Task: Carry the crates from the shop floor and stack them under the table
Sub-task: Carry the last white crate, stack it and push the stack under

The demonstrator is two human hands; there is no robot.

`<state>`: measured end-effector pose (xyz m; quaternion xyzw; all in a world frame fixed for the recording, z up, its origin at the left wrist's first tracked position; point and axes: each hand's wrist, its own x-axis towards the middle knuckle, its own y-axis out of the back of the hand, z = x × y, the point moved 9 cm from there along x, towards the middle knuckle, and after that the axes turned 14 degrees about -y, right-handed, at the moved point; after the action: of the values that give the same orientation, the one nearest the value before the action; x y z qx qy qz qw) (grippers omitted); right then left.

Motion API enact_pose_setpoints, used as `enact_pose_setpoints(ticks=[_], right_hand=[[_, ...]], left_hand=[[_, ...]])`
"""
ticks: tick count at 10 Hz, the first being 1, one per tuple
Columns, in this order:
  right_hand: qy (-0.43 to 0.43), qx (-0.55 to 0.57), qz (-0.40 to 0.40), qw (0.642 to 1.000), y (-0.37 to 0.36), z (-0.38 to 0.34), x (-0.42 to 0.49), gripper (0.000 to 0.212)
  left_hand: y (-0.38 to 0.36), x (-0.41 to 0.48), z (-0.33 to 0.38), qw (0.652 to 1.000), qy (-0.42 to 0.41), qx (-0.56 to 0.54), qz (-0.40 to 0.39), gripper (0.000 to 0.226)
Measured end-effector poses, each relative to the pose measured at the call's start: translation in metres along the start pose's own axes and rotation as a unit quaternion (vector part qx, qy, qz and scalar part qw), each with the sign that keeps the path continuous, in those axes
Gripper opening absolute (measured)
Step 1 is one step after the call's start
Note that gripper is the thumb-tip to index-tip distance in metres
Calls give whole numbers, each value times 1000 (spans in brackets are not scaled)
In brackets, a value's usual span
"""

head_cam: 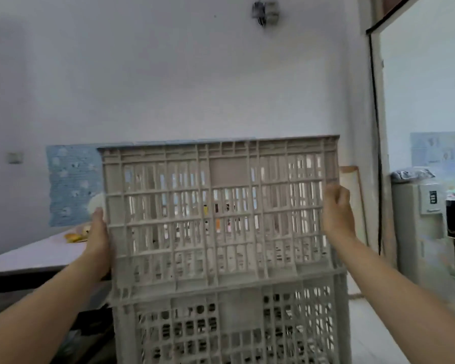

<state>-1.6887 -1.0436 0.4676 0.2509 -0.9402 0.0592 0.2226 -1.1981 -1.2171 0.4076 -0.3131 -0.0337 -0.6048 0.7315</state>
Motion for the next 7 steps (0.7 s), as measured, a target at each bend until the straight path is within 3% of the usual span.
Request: enact_pose_setpoints(ticks=[1,2,3,5,6,7], right_hand=[[-23,-12,-11,1000,-2,42,-31,57],[-31,-13,-16,999,-2,64,-32,57],[-31,-18,-45,998,-7,65,-25,59],[-64,-34,-66,995,-9,70,-28,64],[-74,-53,-82,992,-7,84,-36,66],[-52,-111,-86,989,-4,100,-47,66]], left_hand=[[9,-28,-6,988,-96,114,33,57],[27,-45,-8,957,-193,200,81,40],[24,-46,0,939,-206,266,74,49],[23,-47,0,936,-203,283,49,80],[22,-51,5,913,-232,331,59,77],[21,-57,13,890,-258,369,70,60]])
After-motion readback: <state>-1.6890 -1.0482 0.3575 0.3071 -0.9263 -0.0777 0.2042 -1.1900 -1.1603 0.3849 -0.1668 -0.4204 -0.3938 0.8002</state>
